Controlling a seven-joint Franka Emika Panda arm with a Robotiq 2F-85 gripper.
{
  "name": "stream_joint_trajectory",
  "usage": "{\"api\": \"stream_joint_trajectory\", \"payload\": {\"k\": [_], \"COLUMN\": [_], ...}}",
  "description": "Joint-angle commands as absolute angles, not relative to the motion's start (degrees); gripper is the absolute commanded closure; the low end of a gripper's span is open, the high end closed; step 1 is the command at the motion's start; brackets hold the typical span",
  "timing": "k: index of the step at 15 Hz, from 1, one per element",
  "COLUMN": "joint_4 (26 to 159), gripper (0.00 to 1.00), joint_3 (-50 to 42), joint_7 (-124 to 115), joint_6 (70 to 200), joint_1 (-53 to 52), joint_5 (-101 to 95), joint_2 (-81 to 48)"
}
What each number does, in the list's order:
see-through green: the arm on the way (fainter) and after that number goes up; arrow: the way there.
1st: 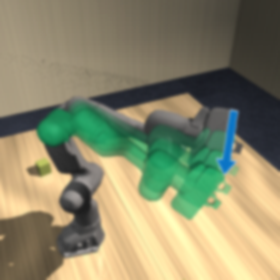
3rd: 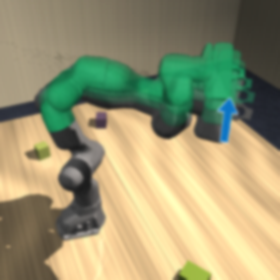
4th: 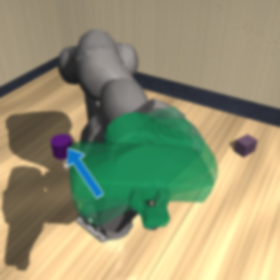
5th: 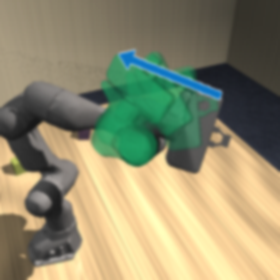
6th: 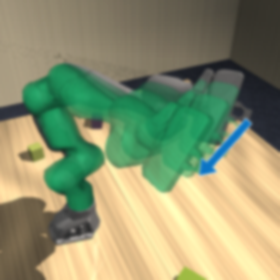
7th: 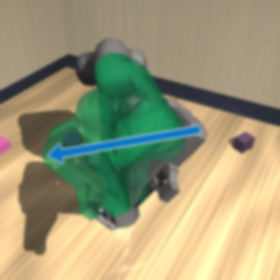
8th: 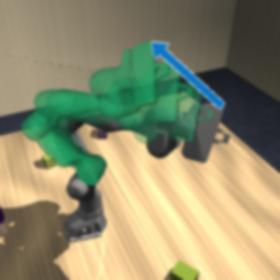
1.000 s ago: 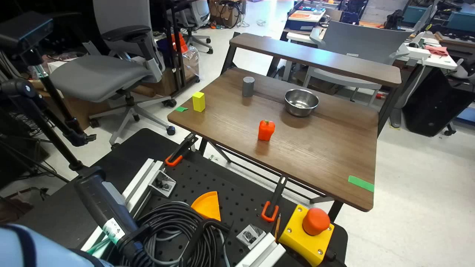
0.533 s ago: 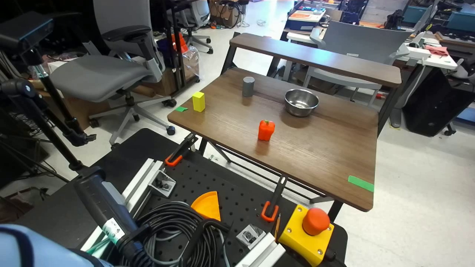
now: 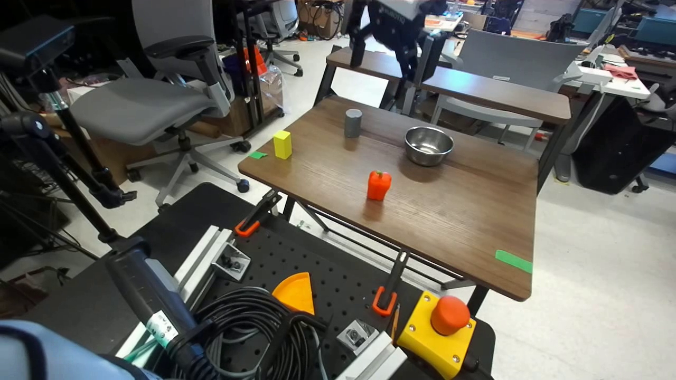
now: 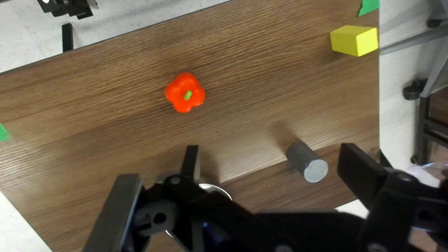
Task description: Move the red pepper to the right
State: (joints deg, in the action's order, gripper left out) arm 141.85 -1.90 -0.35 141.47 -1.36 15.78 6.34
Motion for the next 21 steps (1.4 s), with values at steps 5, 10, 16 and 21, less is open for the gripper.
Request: {"api": "stream_joint_trajectory", "payload": {"k": [5, 10, 16, 21], "joint_4": [138.3, 133.4, 127.9, 126.3], "gripper": [0.00, 0.00, 0.00, 0.28], "joint_3": [-1.6, -3.1, -6.2, -6.9], "joint_7": [-1.1, -8.1, -16.5, -19.5], "joint_6": [155.0, 155.9, 153.8, 151.9], "joint_1": [-0.3, -1.9, -5.0, -7.3], "joint_5": [14.1, 7.0, 0.9, 0.3], "joint_2": [-12.7, -22.0, -28.8, -31.3]}}
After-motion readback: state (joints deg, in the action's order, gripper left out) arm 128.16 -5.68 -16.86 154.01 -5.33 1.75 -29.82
